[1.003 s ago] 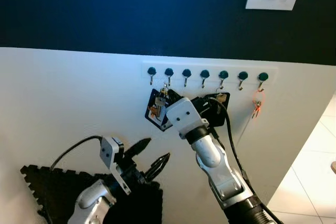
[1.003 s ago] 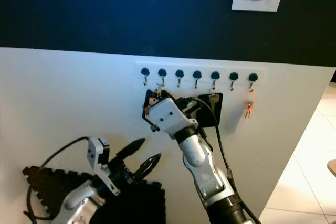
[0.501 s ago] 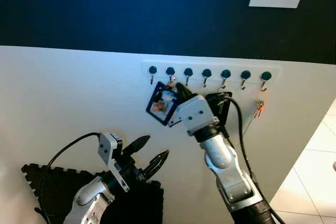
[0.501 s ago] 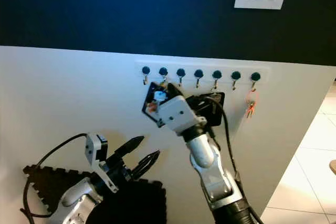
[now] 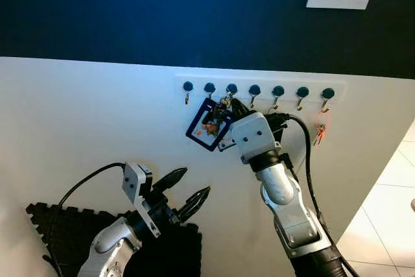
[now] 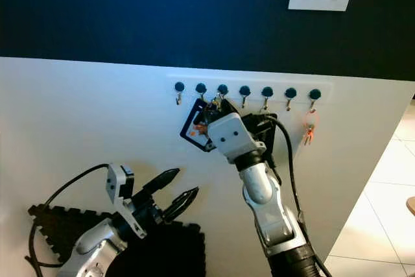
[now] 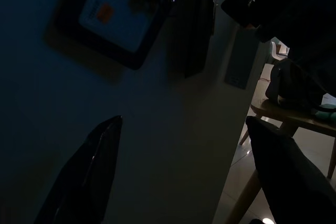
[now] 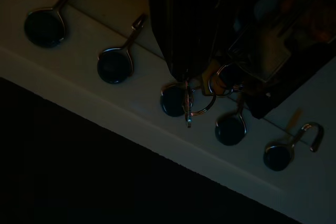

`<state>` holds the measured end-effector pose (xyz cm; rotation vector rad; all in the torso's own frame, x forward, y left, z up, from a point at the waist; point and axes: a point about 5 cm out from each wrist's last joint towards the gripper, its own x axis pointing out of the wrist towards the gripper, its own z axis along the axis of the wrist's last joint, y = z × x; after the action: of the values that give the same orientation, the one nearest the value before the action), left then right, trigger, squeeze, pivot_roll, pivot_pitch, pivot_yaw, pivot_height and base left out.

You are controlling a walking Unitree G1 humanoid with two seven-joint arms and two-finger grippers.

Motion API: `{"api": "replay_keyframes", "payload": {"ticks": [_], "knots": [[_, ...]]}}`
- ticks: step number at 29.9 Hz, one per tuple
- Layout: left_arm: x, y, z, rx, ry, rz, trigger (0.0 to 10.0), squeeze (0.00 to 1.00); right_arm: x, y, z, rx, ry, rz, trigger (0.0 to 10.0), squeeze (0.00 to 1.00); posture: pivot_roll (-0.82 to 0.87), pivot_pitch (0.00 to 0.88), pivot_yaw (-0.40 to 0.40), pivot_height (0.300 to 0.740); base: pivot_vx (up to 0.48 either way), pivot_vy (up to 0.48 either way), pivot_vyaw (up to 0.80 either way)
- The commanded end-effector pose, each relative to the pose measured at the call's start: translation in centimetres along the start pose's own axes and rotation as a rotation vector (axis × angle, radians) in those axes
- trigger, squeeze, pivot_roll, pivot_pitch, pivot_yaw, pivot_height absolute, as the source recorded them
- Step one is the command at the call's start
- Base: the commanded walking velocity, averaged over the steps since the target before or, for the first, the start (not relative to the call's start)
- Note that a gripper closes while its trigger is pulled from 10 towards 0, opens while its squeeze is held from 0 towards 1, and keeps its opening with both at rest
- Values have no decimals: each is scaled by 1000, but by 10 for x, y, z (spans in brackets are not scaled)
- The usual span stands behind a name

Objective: Hang keys on a hook

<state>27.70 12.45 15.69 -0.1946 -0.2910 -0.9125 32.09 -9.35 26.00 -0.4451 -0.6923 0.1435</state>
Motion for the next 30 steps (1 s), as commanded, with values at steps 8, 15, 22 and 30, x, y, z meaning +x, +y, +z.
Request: {"api": "replay_keyframes", "payload": {"ticks": [8, 15, 22, 30], "knots": [[-4, -2, -4, 14, 51, -17, 10000, 0, -1, -8, -7, -5, 56, -50, 10000, 0, 48, 20, 3, 740, 0, 0, 0], [-5, -3, -7, 14, 70, -25, 10000, 0, -6, -8, -12, -3, 91, -50, 10000, 0, 48, 21, 1, 740, 0, 0, 0], [-5, -3, -8, 22, 80, -27, 10000, 0, -17, -1, -21, 15, 142, -22, 10000, 0, 49, 21, -1, 740, 0, 0, 0], [-5, -3, -8, 26, 86, -25, 10000, 0, -20, 1, -22, 20, 150, -10, 10000, 0, 49, 22, -1, 740, 0, 0, 0]]}}
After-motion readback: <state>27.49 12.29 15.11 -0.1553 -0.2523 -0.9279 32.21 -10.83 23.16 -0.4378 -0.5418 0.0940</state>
